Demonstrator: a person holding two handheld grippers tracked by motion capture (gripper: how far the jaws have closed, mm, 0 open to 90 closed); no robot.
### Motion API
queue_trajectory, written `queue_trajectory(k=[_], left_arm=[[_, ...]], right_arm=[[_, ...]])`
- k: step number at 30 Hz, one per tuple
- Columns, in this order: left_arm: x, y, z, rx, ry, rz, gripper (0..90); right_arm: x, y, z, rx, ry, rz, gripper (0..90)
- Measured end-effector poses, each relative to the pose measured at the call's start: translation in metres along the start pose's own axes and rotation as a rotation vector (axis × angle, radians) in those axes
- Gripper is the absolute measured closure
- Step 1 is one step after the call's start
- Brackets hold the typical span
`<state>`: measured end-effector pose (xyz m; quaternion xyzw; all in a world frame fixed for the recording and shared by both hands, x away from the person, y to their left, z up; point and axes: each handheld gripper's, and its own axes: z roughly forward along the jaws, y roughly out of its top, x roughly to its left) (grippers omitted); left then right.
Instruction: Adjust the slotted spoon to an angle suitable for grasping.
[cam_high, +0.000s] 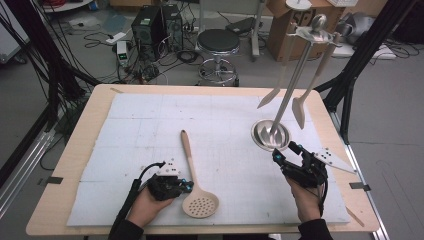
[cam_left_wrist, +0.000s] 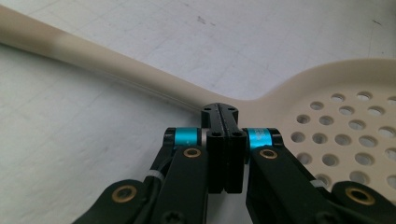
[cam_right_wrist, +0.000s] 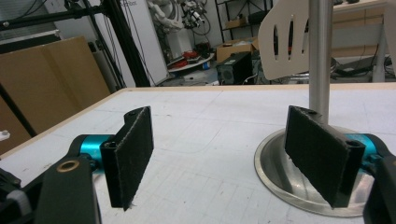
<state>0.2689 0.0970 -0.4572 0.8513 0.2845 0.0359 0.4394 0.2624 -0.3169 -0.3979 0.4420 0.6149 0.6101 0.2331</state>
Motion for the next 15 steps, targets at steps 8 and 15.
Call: queue_trajectory(k=[8, 15], left_arm=[[-0.005, 0.012, 0.017, 0.0, -0.004, 0.011, 89.8], [-0.007, 0.021, 0.029, 0.002, 0.0, 0.007, 89.8]], right_arm=[[-0.001, 0.002, 0.0, 0.02, -0.007, -0.004, 23.8], [-0.002, 0.001, -0.001, 0.028, -0.01, -0.01, 23.9]])
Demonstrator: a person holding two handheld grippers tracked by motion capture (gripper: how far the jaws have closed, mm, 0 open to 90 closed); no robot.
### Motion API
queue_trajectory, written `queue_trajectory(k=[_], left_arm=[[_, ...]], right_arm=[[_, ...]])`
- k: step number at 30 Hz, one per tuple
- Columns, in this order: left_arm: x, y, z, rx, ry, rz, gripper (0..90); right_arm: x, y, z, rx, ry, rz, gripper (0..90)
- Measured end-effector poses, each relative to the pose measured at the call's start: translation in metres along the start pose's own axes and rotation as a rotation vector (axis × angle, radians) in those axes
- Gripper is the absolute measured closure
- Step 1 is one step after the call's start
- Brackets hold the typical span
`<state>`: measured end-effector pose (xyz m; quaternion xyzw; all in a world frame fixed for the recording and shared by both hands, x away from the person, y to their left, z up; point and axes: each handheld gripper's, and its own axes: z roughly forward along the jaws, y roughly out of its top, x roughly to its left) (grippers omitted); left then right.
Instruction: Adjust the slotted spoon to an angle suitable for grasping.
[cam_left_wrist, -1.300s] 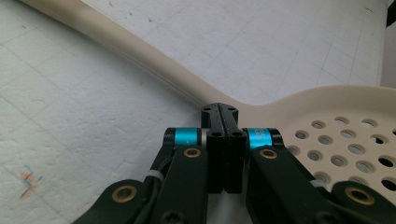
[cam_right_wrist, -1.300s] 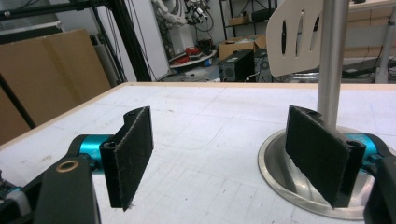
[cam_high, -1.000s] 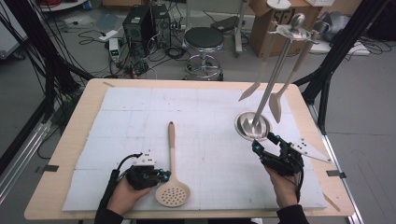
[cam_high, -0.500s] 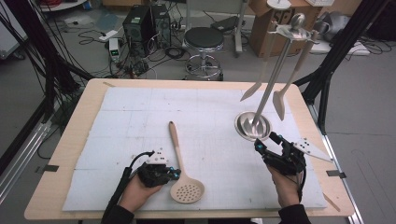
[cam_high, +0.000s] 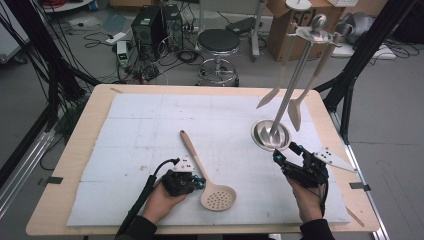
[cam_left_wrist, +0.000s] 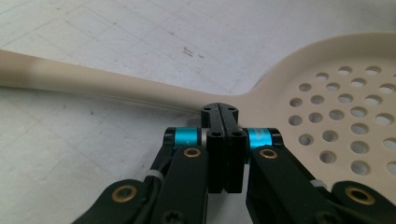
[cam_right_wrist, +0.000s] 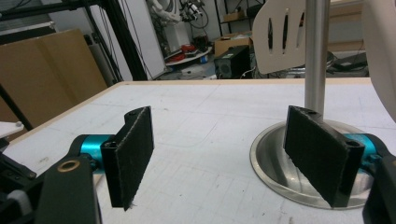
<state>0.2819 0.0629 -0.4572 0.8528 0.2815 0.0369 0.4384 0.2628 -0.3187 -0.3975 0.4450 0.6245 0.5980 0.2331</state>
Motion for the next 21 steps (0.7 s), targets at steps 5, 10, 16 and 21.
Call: queue_trajectory(k=[5, 10, 16, 21], left_arm=[[-0.001, 0.004, 0.003, -0.011, 0.023, -0.014, 89.7], [0.006, 0.001, -0.008, -0.066, 0.009, -0.069, 68.7], [0.006, -0.004, -0.017, -0.077, 0.007, -0.073, 42.4], [0.007, -0.004, -0.04, -0.161, 0.002, -0.087, 36.8]], right_arm=[[0.001, 0.0, 0.005, 0.01, 0.008, 0.0, 23.9], [0.005, 0.0, 0.012, 0.027, 0.018, 0.006, 23.9], [0.008, 0.002, 0.015, 0.039, 0.03, 0.002, 23.9], [0.014, 0.004, 0.019, 0.054, 0.042, -0.036, 23.9]])
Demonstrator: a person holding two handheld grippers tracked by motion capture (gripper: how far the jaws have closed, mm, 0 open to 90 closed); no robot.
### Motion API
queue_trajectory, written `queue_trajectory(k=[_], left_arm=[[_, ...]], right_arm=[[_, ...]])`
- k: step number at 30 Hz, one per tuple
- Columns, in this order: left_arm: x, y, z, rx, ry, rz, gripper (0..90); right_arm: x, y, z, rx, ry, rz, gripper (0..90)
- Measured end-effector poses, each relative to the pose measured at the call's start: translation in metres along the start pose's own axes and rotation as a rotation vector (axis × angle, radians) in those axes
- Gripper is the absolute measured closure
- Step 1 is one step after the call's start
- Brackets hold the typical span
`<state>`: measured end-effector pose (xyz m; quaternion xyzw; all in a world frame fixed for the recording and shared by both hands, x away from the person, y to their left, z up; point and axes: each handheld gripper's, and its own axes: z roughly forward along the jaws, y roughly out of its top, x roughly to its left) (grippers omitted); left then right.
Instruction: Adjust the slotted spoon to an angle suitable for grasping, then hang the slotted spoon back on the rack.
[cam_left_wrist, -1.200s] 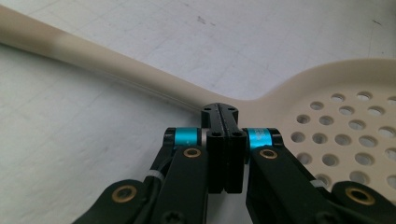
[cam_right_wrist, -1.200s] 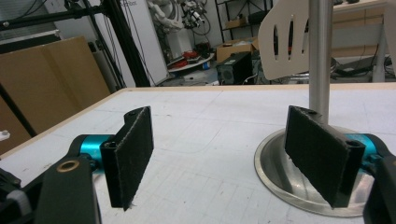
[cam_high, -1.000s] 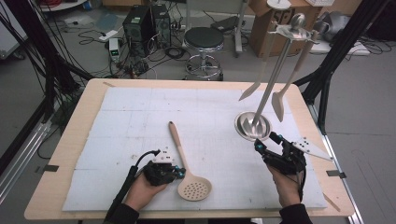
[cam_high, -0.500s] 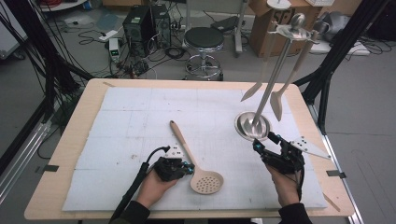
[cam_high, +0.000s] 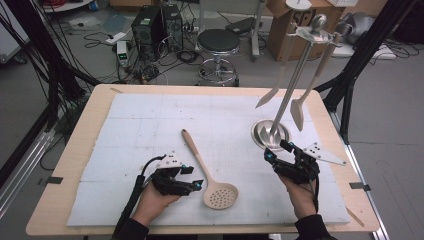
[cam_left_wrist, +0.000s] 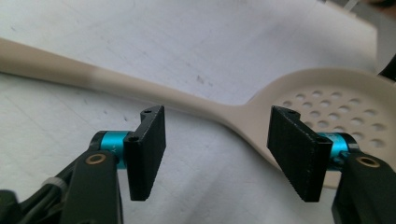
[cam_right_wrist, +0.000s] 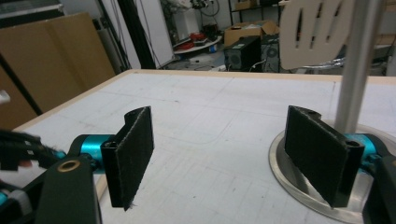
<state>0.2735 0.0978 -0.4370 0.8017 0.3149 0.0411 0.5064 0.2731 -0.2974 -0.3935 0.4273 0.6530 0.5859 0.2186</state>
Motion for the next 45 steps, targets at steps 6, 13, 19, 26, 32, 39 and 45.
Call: queue_trajectory(k=[6, 13, 19, 26, 32, 39, 45], left_arm=[[0.011, -0.005, -0.029, -0.066, 0.015, -0.018, 34.8], [0.013, -0.014, -0.051, -0.138, 0.03, -0.016, 33.8], [0.019, -0.02, -0.063, -0.158, 0.053, -0.036, 33.8], [0.021, -0.026, -0.079, -0.182, 0.066, -0.042, 33.8], [0.027, -0.033, -0.1, -0.245, 0.097, -0.051, 33.0], [0.03, -0.04, -0.108, -0.297, 0.138, -0.027, 32.9], [0.028, -0.044, -0.109, -0.333, 0.175, 0.005, 33.0]], right_arm=[[0.006, 0.003, 0.009, 0.032, 0.042, -0.017, 23.7], [0.016, 0.006, 0.019, 0.059, 0.077, -0.045, 23.7], [0.024, 0.01, 0.027, 0.083, 0.101, -0.032, 23.7], [0.036, 0.012, 0.04, 0.126, 0.128, -0.031, 23.8], [0.043, 0.013, 0.054, 0.161, 0.16, 0.011, 23.7], [0.048, 0.011, 0.066, 0.206, 0.191, 0.035, 25.2], [0.053, 0.01, 0.074, 0.247, 0.223, 0.072, 30.9]])
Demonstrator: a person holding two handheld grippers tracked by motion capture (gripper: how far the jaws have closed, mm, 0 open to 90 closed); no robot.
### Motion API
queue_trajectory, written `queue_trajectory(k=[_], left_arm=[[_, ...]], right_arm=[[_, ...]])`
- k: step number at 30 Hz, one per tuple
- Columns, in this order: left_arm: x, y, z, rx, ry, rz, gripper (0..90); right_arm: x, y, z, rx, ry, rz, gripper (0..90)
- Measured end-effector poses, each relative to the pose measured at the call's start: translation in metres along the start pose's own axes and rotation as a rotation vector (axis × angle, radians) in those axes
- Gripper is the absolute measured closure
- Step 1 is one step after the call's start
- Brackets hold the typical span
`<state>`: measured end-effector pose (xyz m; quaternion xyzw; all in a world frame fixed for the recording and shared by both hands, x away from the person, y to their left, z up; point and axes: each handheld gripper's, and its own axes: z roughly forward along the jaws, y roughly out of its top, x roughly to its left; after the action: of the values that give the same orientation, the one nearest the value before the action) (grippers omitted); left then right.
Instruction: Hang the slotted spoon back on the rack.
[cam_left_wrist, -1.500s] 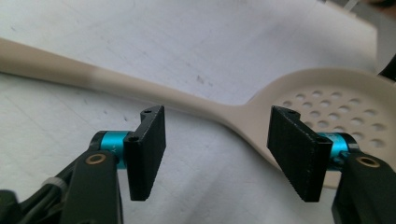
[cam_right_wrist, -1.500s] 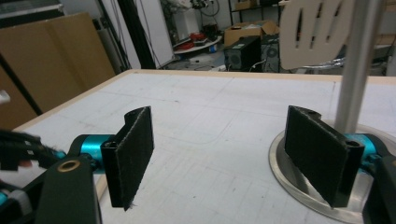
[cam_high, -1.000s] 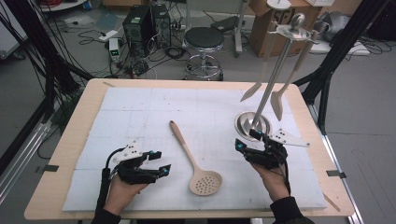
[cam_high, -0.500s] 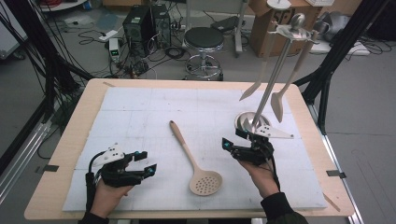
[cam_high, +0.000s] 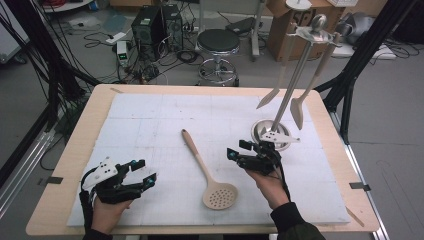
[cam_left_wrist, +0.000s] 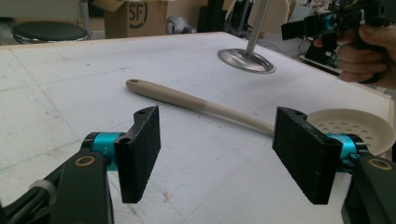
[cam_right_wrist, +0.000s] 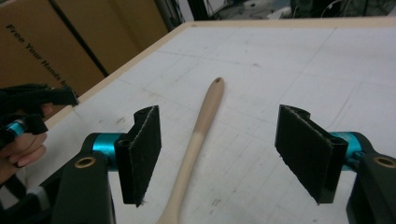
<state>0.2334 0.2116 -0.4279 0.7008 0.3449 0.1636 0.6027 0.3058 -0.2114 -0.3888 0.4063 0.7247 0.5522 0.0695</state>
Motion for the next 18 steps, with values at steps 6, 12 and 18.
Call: queue_trajectory(k=[6, 12, 18], left_arm=[[-0.001, 0.001, -0.005, -0.042, 0.037, 0.036, 33.6], [-0.001, 0.001, -0.008, -0.064, 0.041, 0.041, 33.9], [-0.002, -0.001, -0.005, -0.062, 0.022, 0.037, 33.9]], right_arm=[[0.003, -0.002, 0.017, 0.093, 0.022, 0.008, 36.8], [0.005, -0.001, 0.034, 0.171, 0.052, 0.042, 42.4], [0.005, -0.004, 0.052, 0.275, 0.071, 0.094, 48.7]])
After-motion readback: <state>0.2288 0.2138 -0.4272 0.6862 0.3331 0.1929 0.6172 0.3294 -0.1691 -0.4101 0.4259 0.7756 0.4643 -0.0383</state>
